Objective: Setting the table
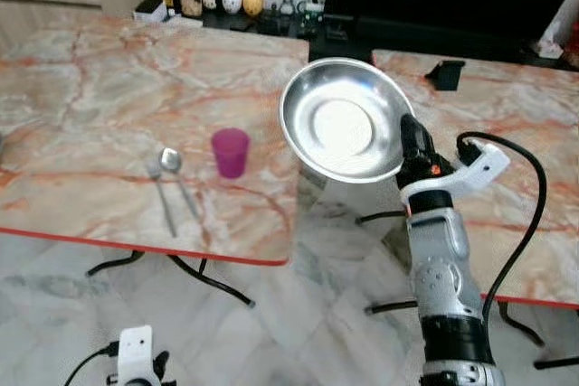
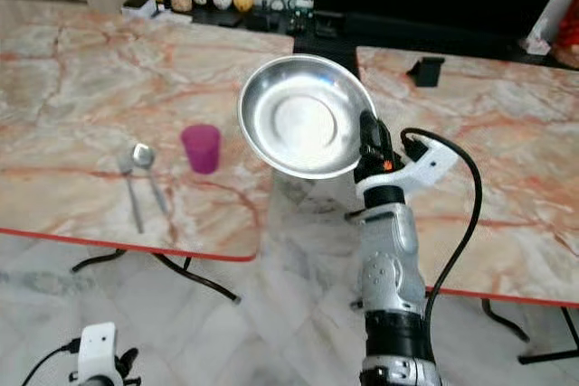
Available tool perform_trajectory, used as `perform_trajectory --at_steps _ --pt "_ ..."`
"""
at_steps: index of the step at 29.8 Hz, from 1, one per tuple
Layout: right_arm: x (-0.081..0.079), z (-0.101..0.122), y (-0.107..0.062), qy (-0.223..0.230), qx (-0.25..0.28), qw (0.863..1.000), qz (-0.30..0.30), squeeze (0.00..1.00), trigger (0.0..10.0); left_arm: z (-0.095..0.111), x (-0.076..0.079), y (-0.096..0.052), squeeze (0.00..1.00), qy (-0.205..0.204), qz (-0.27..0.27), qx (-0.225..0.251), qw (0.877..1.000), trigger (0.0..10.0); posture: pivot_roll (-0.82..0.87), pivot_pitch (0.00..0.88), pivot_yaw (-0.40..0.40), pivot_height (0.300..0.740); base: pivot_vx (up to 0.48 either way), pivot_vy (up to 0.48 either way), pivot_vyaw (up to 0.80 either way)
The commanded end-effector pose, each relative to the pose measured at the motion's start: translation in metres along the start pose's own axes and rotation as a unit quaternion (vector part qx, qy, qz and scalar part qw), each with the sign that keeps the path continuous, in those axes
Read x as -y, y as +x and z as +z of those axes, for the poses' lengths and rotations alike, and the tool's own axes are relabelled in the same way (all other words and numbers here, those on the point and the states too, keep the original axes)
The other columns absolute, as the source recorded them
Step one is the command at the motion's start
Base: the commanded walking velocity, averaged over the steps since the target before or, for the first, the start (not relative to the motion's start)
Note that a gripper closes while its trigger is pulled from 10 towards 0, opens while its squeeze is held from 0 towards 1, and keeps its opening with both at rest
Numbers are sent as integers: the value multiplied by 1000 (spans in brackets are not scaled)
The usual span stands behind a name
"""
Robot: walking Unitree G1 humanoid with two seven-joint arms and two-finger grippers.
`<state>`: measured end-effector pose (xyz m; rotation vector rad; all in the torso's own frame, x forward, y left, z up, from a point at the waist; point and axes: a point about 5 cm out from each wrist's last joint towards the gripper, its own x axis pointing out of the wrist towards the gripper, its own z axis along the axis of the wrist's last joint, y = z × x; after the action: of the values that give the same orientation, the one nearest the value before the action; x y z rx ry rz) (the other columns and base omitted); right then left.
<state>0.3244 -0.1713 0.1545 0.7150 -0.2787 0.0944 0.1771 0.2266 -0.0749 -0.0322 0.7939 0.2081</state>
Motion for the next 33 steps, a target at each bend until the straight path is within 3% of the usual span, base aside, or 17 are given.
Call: perform_trajectory --at_steps 1,33 --pt "-8 4 4 1 13 1000 13 0 10000 -4 -4 -1 0 4 2 -12 1000 10000 3 0 -67 740 0 -300 0" --pt "-3 4 3 -4 13 1000 7 0 10000 -10 -9 -3 0 2 5 -19 1000 10000 7 0 -74 740 0 -306 0"
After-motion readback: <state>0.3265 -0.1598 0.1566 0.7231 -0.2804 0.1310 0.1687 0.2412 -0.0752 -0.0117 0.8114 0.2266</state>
